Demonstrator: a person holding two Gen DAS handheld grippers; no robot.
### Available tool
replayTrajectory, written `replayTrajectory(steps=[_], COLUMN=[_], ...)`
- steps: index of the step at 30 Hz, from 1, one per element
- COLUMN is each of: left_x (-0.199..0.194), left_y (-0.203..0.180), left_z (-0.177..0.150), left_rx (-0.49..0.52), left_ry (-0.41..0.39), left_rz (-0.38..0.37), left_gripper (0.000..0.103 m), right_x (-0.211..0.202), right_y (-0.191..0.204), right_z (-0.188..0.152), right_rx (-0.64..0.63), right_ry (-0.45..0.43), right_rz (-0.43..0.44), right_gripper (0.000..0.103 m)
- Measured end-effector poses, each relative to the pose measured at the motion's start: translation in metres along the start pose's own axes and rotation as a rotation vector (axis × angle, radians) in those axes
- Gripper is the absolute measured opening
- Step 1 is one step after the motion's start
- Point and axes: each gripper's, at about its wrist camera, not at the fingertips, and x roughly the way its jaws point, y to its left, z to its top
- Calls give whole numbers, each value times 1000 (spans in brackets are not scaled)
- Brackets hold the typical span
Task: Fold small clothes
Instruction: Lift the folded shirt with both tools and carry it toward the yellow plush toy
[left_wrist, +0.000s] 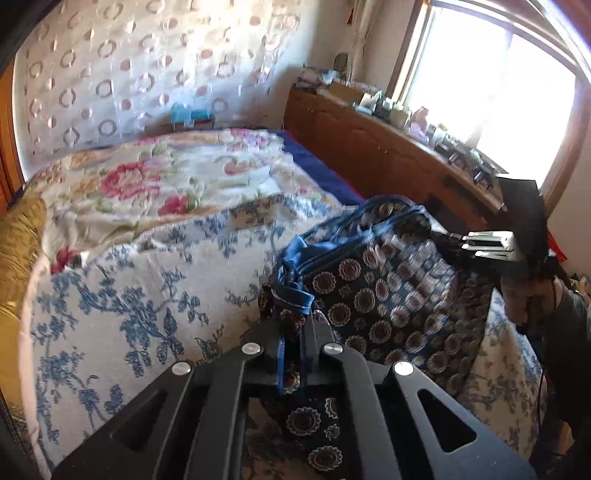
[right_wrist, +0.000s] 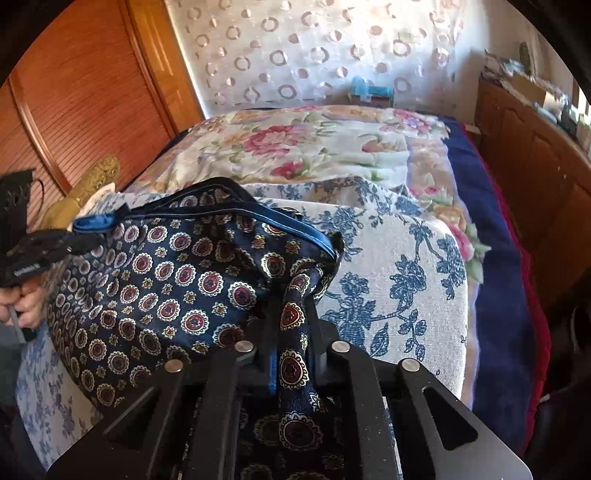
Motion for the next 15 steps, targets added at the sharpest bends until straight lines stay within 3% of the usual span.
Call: replayTrajectory(steps=[9,15], left_x=[-68,-113], left_y=[-8,-2], left_z=[5,0], left_rx=[0,-2], left_ry=[-142,-216], left_rz=[-13,16], left_gripper=[1,1], right_x=[-50,-71], right_y=[40,76], right_z=[6,21], right_rx=[-47,-114], right_ry=[-174,-242], right_rz=[-56,-69], right_gripper=[3,3])
